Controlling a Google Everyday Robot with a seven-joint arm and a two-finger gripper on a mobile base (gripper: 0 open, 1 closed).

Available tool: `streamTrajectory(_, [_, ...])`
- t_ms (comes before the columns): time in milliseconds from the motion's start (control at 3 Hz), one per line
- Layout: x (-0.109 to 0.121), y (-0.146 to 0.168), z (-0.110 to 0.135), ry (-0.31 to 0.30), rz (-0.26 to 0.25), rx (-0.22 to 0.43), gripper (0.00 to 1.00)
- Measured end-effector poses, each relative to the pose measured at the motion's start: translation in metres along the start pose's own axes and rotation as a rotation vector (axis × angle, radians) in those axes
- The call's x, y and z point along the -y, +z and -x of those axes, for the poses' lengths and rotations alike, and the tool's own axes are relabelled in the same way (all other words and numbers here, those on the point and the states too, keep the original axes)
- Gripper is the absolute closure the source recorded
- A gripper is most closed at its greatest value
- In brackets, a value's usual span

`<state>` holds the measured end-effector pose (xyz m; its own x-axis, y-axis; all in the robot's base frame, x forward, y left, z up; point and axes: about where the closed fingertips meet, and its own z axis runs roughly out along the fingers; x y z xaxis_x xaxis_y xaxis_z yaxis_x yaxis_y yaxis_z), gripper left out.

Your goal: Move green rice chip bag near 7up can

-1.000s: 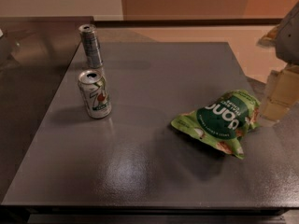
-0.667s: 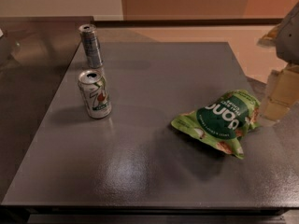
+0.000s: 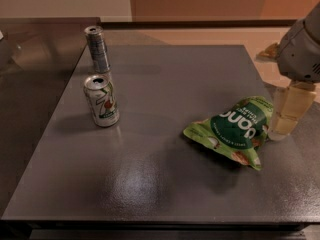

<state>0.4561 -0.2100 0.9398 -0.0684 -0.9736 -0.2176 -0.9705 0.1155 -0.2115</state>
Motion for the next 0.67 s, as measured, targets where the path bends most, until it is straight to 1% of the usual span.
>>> streamTrajectory(333, [0.000, 0.025, 0.000, -0.150, 0.051, 0.025, 0.00])
streamTrajectory(667, [-0.001, 0.037, 0.001, -0.288, 0.079, 0.039, 0.00])
